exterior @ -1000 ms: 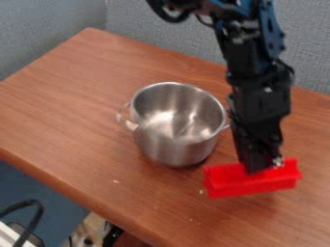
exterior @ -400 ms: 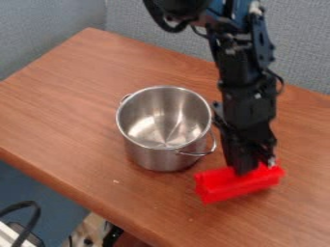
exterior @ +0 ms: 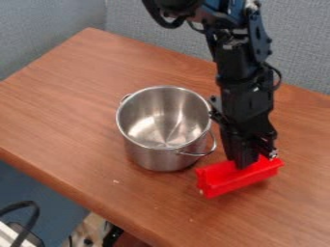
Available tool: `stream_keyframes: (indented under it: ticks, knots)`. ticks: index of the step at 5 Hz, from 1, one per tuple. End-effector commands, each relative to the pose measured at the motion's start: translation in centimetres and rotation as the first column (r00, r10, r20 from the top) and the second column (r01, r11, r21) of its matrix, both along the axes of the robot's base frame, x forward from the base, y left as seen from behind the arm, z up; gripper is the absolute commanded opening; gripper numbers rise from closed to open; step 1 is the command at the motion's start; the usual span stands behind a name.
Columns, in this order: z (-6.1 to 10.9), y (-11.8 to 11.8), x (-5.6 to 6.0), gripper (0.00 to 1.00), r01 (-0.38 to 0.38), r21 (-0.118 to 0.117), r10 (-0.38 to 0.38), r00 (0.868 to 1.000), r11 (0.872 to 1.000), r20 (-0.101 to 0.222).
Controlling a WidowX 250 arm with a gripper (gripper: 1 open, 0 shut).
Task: Move the red object from the metal pot to the table
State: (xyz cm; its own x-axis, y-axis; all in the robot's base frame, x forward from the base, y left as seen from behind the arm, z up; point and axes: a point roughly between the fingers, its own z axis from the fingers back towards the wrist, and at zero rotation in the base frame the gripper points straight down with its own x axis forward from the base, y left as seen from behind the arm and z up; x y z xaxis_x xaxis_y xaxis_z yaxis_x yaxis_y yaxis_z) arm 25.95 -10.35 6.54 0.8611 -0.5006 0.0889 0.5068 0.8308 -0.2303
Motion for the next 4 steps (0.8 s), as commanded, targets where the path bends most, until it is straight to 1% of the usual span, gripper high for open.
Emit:
stream_keyframes:
  ticks: [1,4]
  knots:
    - [0.64,-0.49,-0.12,0.00,0.012,-0.008,-0.012,1.000,1.000,0.020]
    - [-0.18,-0.98,-0.65,0.00,-0.030,0.003,0.030,1.000,1.000,-0.009]
